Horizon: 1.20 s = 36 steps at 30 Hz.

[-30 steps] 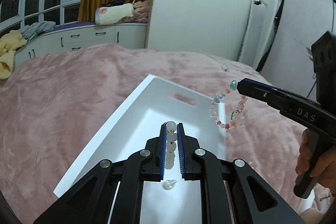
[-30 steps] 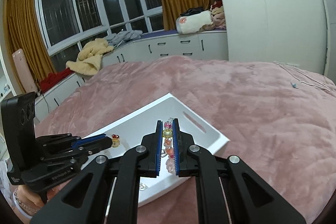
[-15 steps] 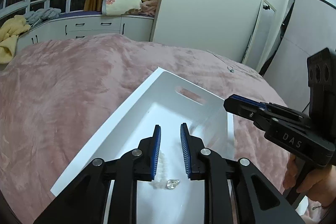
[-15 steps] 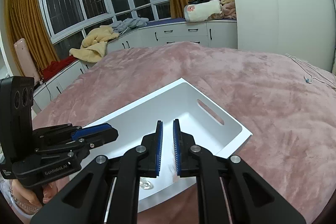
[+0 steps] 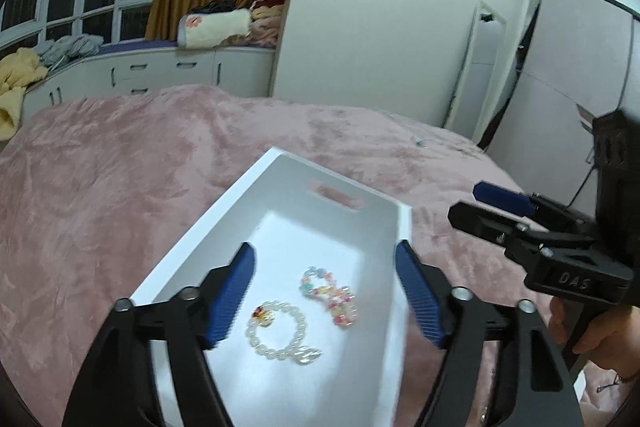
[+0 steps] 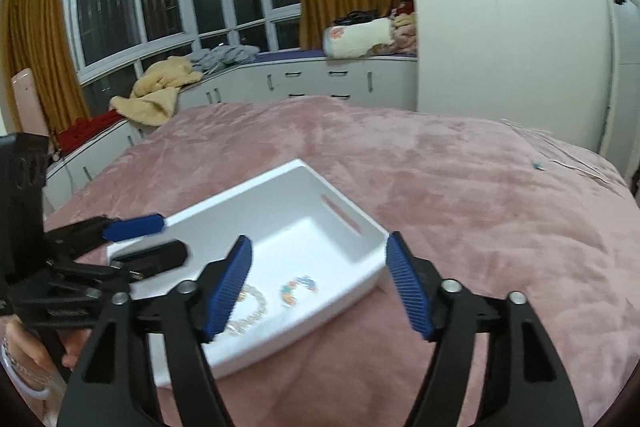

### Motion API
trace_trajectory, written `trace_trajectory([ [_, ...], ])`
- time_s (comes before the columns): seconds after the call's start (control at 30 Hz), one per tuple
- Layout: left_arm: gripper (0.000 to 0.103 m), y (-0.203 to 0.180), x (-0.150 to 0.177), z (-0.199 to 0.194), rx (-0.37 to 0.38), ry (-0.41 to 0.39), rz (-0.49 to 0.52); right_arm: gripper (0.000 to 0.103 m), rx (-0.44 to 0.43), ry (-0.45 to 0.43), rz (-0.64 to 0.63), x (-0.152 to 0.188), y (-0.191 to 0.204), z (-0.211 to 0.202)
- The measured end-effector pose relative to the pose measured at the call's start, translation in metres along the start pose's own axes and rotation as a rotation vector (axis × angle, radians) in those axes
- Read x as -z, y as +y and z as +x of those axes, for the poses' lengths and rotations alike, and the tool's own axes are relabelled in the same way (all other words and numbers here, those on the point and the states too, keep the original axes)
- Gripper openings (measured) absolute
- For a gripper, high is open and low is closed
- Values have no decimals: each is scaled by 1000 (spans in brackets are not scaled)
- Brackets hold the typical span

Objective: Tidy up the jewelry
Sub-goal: 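Move both tools back to the remaining earrings and charms, then close the right tool on the silver flower charm while the left grasps the pearl earring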

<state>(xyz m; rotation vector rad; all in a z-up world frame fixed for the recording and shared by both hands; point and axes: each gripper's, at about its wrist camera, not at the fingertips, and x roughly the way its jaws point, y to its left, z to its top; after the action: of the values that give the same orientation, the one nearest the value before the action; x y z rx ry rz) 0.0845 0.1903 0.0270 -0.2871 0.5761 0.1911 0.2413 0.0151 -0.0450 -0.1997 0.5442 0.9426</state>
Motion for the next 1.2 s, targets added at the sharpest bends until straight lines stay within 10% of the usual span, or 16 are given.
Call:
trace_trajectory([
  [0.67, 92, -130, 45, 4, 306, -8, 244, 71, 178, 119, 21, 153, -102, -111],
  [1.2, 93, -179, 134, 77, 265, 187, 476, 66, 114, 190, -120, 208, -86, -98],
])
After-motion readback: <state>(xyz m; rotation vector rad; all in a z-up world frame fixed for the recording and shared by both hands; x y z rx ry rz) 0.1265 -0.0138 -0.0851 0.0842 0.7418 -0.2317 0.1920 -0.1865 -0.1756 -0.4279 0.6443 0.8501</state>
